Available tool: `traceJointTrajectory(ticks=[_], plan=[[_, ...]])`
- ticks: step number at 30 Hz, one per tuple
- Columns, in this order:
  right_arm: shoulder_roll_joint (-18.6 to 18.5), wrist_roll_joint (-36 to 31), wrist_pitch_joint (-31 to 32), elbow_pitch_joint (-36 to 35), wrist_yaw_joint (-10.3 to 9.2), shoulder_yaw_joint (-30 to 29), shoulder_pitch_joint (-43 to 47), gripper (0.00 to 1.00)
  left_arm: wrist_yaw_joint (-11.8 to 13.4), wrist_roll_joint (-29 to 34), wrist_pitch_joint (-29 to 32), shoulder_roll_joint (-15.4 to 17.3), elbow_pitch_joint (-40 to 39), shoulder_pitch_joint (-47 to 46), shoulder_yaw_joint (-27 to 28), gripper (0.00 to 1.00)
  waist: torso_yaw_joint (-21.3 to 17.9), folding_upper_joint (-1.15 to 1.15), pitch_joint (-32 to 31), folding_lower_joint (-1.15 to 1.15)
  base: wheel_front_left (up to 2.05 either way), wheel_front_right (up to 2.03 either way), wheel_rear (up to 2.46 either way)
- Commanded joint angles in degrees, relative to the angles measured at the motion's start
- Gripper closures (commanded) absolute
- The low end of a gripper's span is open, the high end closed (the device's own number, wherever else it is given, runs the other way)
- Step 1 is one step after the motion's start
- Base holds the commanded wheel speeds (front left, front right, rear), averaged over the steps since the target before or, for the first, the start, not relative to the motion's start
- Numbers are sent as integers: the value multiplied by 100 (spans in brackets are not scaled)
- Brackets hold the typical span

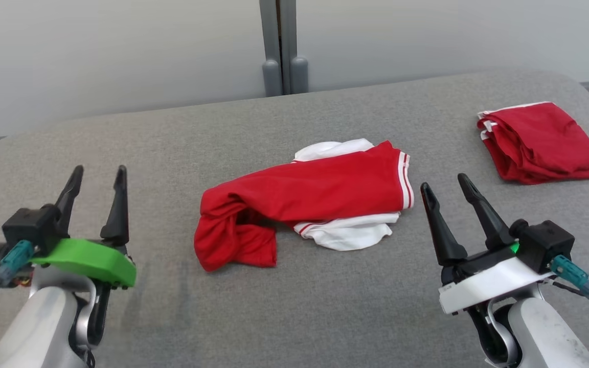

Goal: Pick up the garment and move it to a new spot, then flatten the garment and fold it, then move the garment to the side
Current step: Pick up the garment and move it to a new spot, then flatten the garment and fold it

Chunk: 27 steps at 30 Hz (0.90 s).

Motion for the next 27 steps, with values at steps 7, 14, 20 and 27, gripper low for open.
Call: traceJointTrajectory(ticks=[7, 14, 20, 27], plan=[[-25, 101, -16, 169, -6, -19, 234, 0, 563, 359, -9, -105, -1122, 1351, 735, 0, 354, 0, -196, 0, 0, 0, 0], [23, 154, -16, 367, -6, -79, 332, 0, 581, 903, -10, -809, -1485, 2298, 1221, 0, 349, 0, -178, 0, 0, 0, 0], [-28, 155, -16, 468, -6, -177, 375, 0, 257, 1296, -11, -1196, -1379, 2474, 1508, 0, 403, 0, -162, 0, 0, 0, 0], [-39, 167, -16, 641, -6, -228, 334, 0, -43, 1592, -10, -1445, -1246, 2344, 1781, 0, 446, 0, -141, 0, 0, 0, 0]])
